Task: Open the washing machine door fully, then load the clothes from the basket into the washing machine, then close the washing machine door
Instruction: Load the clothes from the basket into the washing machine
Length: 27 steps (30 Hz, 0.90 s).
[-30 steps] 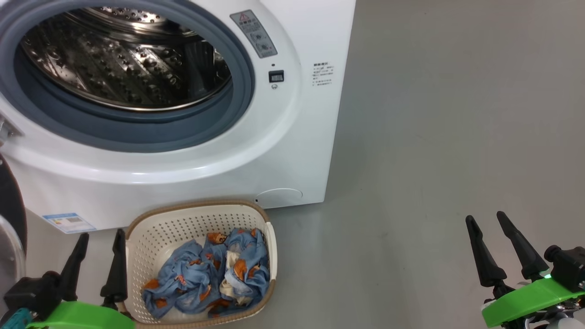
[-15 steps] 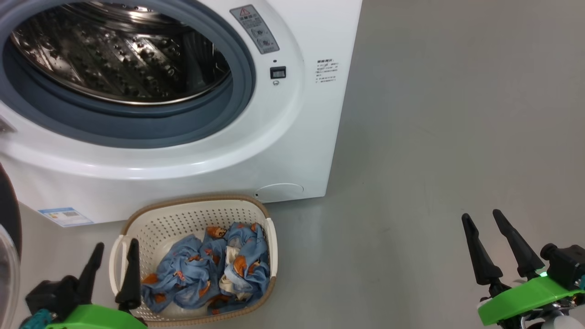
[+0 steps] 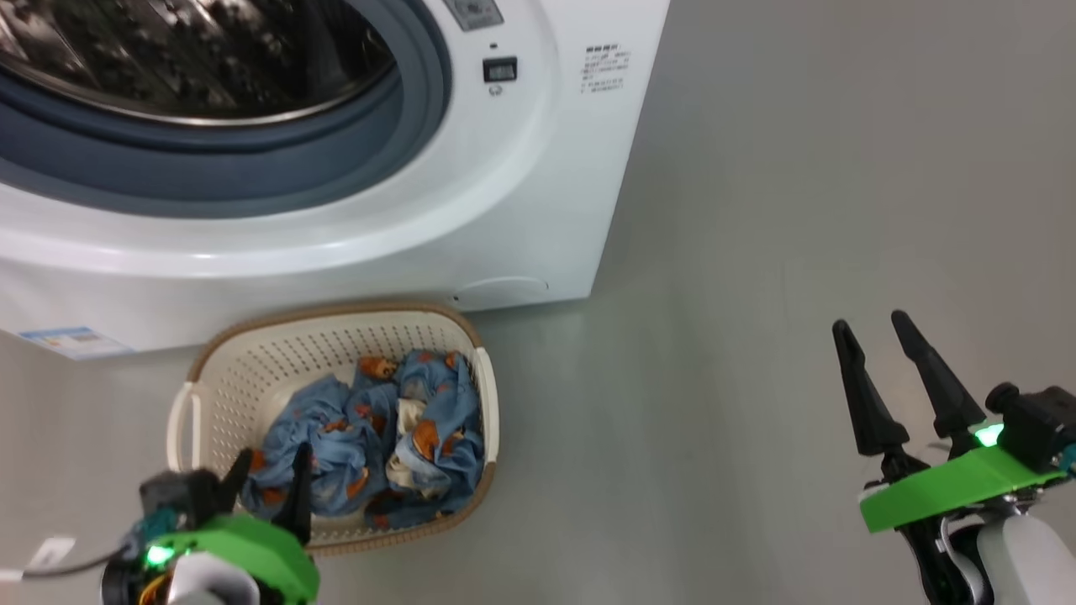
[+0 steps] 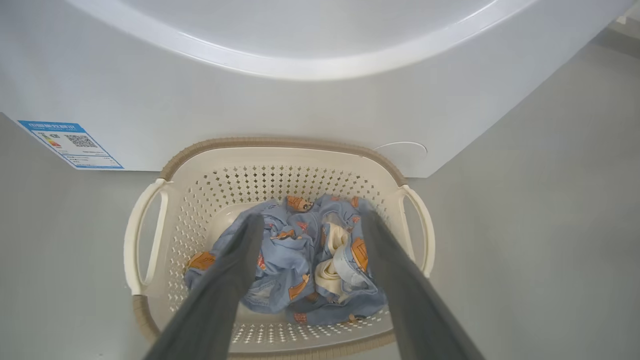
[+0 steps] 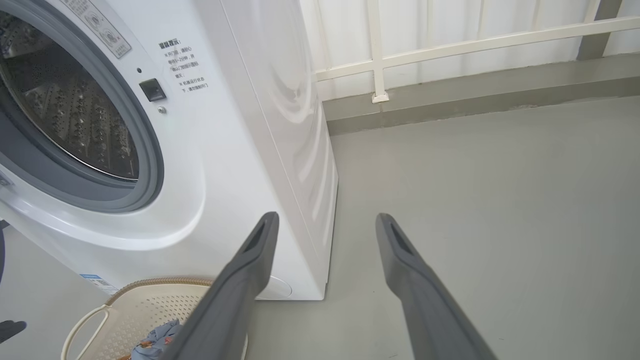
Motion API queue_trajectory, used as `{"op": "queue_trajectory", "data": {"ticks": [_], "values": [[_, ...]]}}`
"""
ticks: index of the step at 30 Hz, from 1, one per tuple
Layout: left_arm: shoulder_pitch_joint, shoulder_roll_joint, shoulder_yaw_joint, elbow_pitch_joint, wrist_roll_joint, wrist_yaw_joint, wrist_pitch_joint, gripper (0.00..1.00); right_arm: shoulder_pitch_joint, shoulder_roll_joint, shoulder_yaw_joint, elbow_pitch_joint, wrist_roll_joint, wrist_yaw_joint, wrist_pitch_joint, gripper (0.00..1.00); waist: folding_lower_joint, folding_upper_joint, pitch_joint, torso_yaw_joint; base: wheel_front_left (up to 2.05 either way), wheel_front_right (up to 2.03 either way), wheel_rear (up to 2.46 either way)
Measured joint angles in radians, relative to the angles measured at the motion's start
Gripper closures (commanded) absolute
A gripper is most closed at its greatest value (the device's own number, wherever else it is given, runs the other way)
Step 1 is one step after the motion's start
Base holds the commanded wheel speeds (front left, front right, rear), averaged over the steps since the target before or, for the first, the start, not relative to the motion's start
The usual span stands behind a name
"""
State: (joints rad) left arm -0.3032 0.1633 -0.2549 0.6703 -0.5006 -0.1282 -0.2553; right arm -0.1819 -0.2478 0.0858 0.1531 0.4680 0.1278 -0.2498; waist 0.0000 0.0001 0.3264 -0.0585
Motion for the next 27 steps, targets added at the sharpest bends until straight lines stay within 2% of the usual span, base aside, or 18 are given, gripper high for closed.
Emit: {"op": "queue_trajectory", "data": {"ticks": [14,27], "values": [[-0.364,0.008,-0.217,0.380,-0.107,0.000,0.001,0.00,-0.131,0.007,0.004,-0.033,-0.024,0.000,0.000,0.00,0.0001,0.0000,0.209,-0.019,0.00,0.00,0.00],[-0.549,0.030,-0.336,0.512,-0.224,-0.001,0.077,0.00,-0.216,0.009,0.015,-0.057,-0.028,0.000,0.000,0.00,0.0000,0.0000,0.388,-0.038,0.00,0.00,0.00]]}}
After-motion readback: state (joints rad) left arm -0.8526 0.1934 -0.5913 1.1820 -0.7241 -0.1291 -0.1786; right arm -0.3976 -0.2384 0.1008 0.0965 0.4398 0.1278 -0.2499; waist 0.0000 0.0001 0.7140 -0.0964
